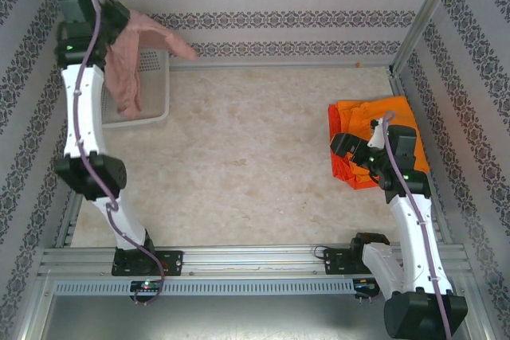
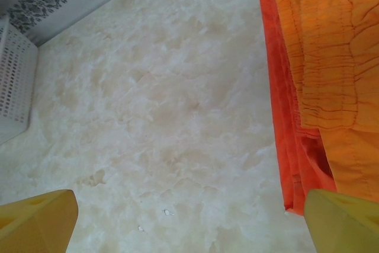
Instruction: Fold and stack the shorts
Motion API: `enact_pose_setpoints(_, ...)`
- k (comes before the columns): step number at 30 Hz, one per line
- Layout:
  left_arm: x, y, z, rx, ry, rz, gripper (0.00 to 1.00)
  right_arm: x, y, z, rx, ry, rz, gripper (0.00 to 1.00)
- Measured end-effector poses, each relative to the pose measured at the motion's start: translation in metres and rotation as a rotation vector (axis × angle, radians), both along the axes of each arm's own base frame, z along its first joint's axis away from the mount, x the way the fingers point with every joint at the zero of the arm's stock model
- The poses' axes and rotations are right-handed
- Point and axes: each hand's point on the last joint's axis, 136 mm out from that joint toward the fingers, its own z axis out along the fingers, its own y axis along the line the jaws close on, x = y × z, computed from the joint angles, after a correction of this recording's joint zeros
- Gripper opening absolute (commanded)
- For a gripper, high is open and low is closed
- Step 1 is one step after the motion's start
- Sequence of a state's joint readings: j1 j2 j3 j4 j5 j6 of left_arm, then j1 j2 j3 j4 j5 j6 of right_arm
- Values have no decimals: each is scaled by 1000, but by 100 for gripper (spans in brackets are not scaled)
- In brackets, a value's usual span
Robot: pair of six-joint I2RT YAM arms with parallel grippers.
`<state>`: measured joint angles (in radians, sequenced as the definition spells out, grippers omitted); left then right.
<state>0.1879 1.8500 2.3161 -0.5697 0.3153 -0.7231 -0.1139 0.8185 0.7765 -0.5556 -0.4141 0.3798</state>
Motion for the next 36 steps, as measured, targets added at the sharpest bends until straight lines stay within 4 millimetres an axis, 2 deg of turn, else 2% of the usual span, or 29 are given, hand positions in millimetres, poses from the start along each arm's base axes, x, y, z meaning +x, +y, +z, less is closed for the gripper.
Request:
enact_pose_setpoints(2,-33,-23,58,23,-138,-41,0,-1,2,2,6,-9,9,98)
enact_pose_setpoints(5,-76,-58,114,40,-281,-115,0,-1,5,6,17,-21,24,98)
enact_pose_setpoints(7,-95,-78,133,41,-334,-163,0,-1,8,7,28,-26,36,98)
enact_pose_setpoints(10,-111,-102,144,36,-366,-219,0,-1,11,9,46,-31,51,98)
enact_pose_setpoints(13,-112,-125,141,29,-358,-272,0,-1,15,12,64,-39,70,98)
enact_pose_setpoints(18,-105,-165,117,20,-300,-356,0,-1,23,12,104,-33,109,98)
enact_pose_setpoints(24,-84,-194,85,28,-225,-378,0,2,30,12,149,-22,140,98)
enact_pose_setpoints(28,-53,-208,53,31,-155,-362,0,7,33,8,172,-5,154,98)
enact_pose_setpoints(32,-7,-230,20,15,-100,-355,0,14,34,6,194,22,158,98)
enact_pose_setpoints(36,33,-263,10,-37,-129,-381,0,23,34,19,205,1,156,98)
